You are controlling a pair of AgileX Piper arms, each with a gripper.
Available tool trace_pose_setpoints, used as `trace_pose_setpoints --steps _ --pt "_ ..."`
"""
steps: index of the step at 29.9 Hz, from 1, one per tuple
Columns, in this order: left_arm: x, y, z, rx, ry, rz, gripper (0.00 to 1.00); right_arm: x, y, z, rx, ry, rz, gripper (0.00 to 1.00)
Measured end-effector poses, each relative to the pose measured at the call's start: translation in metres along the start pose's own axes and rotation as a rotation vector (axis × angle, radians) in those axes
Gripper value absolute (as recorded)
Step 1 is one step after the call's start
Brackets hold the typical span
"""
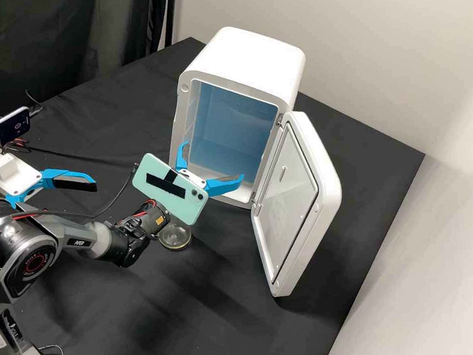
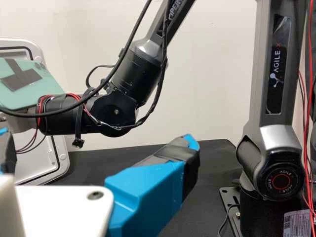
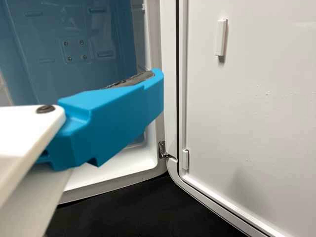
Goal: Place the flask in the incubator
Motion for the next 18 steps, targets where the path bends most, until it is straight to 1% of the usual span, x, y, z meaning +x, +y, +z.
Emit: trace_pose_setpoints --steps 14,17,18 --pt "0.0000 0.0000 0.0000 0.000 0.000 0.000 1.00 0.0000 0.0000 0.0000 0.000 0.000 0.000 1.00" --pt "-0.0018 -0.0041 -0.0006 -0.001 0.001 -0.009 1.00 0.0000 0.0000 0.0000 0.000 0.000 0.000 1.00" --pt "-0.0031 -0.0072 -0.0011 -0.001 0.003 -0.017 1.00 0.0000 0.0000 0.0000 0.000 0.000 0.000 1.00"
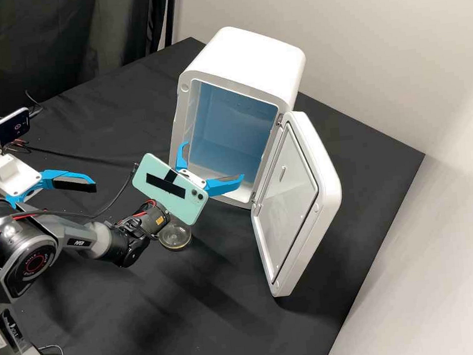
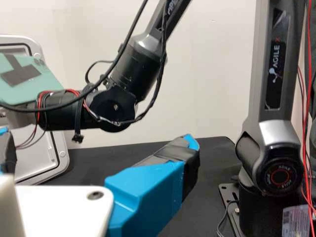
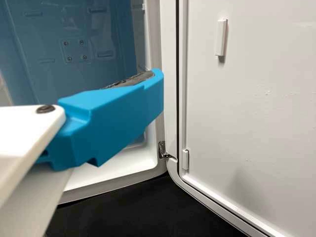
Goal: Place the flask in the incubator
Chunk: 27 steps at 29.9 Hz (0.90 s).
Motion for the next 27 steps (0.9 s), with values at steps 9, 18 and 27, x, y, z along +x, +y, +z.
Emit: trace_pose_setpoints --steps 9,18,27 --pt "-0.009 -0.0256 -0.008 0.003 0.019 -0.083 1.00 0.000 0.000 0.000 0.000 0.000 0.000 1.00" --pt "-0.014 -0.0368 -0.030 -0.007 0.089 -0.112 1.00 0.000 0.000 0.000 0.000 0.000 0.000 1.00" --pt "-0.017 -0.0469 -0.054 -0.037 0.160 -0.126 1.00 0.000 0.000 0.000 0.000 0.000 0.000 1.00"
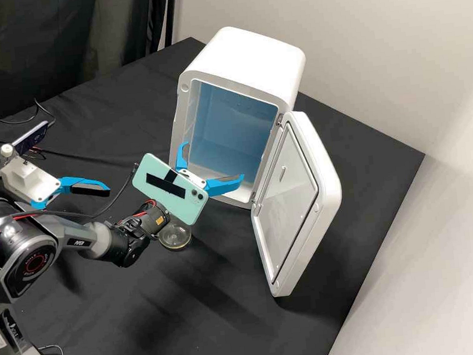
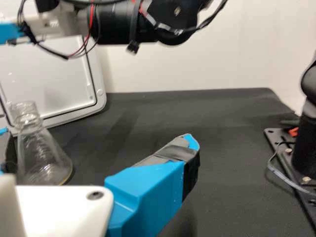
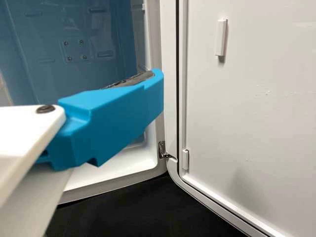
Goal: Place the flask in the incubator
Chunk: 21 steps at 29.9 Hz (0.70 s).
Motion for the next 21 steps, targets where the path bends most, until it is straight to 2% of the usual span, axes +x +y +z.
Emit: trace_pose_setpoints --steps 2,7,11,15,21 --pt "0.001 -0.0027 -0.005 0.004 0.007 -0.010 1.00 0.000 0.000 0.000 0.000 0.000 0.000 1.00" --pt "0.003 -0.0115 -0.015 -0.001 0.033 -0.040 1.00 0.000 0.000 0.000 0.000 0.000 0.000 1.00" --pt "0.003 -0.0139 -0.018 -0.003 0.044 -0.048 1.00 0.000 0.000 0.000 0.000 0.000 0.000 1.00" --pt "0.001 -0.0143 -0.020 0.002 0.038 -0.042 1.00 0.000 0.000 0.000 0.000 0.000 0.000 1.00" --pt "-0.004 -0.0134 -0.033 -0.007 0.081 -0.022 1.00 0.000 0.000 0.000 0.000 0.000 0.000 1.00"
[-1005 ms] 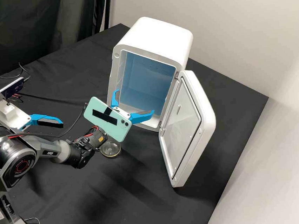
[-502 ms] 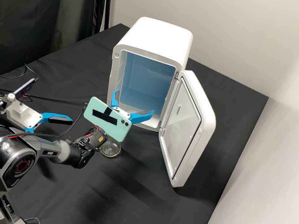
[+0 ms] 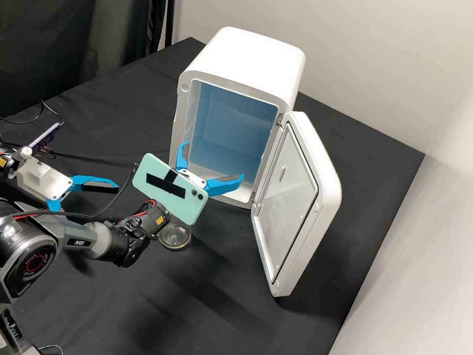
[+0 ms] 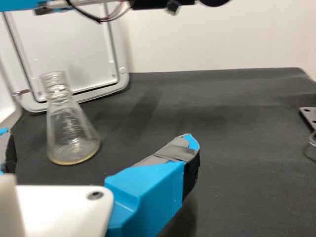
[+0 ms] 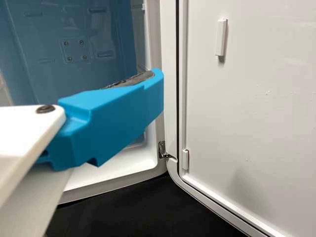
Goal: Place the flask in the incubator
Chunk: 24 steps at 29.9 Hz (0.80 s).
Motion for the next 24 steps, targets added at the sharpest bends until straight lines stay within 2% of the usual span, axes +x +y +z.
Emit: trace_pose_setpoints --steps 5,8,12,24 --pt "-0.001 -0.0007 -0.015 -0.010 0.049 0.004 1.00 0.000 0.000 0.000 0.000 0.000 0.000 1.00" --pt "-0.003 -0.0001 -0.024 -0.026 0.073 0.006 1.00 0.000 0.000 0.000 0.000 0.000 0.000 1.00" --pt "-0.006 -0.0020 -0.030 -0.033 0.094 0.005 1.00 0.000 0.000 0.000 0.000 0.000 0.000 1.00" --pt "-0.012 -0.0049 -0.031 -0.028 0.078 0.006 1.00 0.000 0.000 0.000 0.000 0.000 0.000 1.00"
